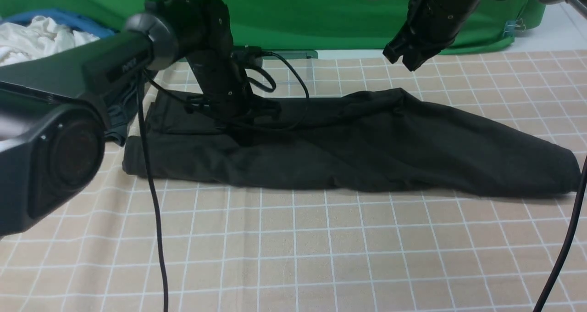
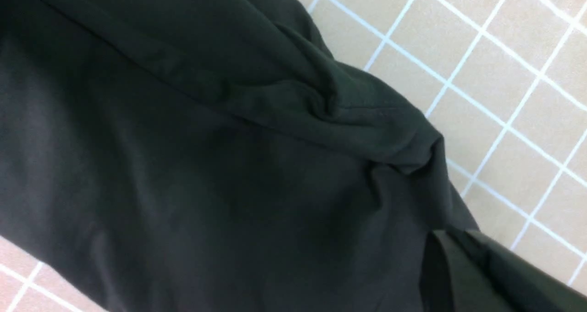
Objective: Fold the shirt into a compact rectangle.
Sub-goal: 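Fold the black garment in half by bringing its near edge over to the far edge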
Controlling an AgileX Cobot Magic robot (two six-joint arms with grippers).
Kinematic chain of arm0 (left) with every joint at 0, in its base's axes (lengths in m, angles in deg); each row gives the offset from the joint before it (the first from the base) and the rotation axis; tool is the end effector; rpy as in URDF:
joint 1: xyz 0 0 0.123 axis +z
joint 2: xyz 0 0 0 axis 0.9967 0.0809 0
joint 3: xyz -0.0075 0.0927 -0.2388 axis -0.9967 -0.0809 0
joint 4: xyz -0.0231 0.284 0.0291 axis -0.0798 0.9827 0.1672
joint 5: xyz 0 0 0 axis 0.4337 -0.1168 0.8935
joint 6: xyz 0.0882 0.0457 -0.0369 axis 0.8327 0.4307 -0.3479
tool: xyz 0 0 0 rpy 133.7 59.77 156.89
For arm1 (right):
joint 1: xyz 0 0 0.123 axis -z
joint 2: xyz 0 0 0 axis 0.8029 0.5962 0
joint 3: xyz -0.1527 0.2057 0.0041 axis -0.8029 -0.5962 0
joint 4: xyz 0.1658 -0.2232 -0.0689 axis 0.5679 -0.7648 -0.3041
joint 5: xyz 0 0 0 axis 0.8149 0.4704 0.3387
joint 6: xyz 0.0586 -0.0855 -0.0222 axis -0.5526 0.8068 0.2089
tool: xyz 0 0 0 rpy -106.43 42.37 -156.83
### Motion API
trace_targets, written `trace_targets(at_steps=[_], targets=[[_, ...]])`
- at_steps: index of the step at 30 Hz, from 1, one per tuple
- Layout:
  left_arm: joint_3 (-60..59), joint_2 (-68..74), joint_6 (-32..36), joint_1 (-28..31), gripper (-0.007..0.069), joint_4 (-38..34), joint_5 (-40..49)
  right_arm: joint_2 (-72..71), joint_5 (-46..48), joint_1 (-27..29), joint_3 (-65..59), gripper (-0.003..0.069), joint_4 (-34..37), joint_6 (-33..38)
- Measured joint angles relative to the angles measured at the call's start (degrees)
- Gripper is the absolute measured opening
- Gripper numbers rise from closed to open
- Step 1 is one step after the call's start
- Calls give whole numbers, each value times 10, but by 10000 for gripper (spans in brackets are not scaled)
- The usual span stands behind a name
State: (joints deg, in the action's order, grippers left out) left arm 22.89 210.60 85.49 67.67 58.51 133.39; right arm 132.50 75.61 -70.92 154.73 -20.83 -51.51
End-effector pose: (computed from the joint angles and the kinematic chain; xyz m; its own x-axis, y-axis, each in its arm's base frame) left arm 0.4751 -0.1626 0.1110 -0.9447 0.2562 -0.2046 0.2815 0.9538 -0.1053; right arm 0.4808 0.1518 0.2544 -0.7556 -0.5133 -0.4070 -0.5171 0.8488 -0.1105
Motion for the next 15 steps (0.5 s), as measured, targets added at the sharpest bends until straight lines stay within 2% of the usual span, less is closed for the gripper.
trace_targets(at_steps=[3, 8, 9, 12, 14, 15], targets=[[0, 3, -12, 0, 19, 25, -37, 0, 0, 0, 0, 38, 3, 0], [9, 16, -69, 5, 19, 109, -186, 0, 2, 0, 0, 38, 16, 0], [18, 18, -77, 8, 19, 115, -193, 0, 2, 0, 0, 38, 18, 0], [73, 20, -88, 28, 19, 119, -178, -1, 2, 0, 0, 38, 29, 0], [122, 20, -86, 47, 19, 109, -131, -5, 2, 0, 0, 38, 33, -1], [153, 19, -75, 61, 19, 92, -79, -10, 3, 0, 0, 38, 35, -4]])
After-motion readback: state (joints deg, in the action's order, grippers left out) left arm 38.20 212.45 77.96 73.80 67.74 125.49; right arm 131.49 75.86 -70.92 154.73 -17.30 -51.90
